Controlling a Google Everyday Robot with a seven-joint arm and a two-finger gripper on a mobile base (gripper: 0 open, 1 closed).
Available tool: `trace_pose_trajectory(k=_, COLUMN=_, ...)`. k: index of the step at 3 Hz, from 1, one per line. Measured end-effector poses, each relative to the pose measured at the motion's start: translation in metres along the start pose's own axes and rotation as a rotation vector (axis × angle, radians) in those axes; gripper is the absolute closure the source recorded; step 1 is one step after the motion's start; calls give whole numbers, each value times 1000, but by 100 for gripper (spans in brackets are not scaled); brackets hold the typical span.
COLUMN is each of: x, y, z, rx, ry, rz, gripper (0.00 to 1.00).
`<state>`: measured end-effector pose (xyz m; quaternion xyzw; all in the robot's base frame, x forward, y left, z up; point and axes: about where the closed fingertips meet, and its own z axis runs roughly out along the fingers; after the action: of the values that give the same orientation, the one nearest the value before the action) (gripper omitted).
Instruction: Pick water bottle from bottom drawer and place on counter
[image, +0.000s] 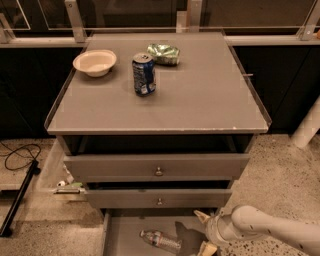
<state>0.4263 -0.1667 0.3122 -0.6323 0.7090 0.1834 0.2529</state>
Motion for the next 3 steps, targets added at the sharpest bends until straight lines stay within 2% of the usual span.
trace_pose_trajectory(k=1, x=0, y=0, z=0, rx=0, ry=0, rz=0, gripper=0)
trace_pose_trajectory(k=2, x=4, y=3, z=14, rx=-9, ry=-11, rz=-1, gripper=0)
trace_pose_trajectory(k=3, x=7, y=5, z=44, rx=-15, ry=-37, rz=-28, gripper=0)
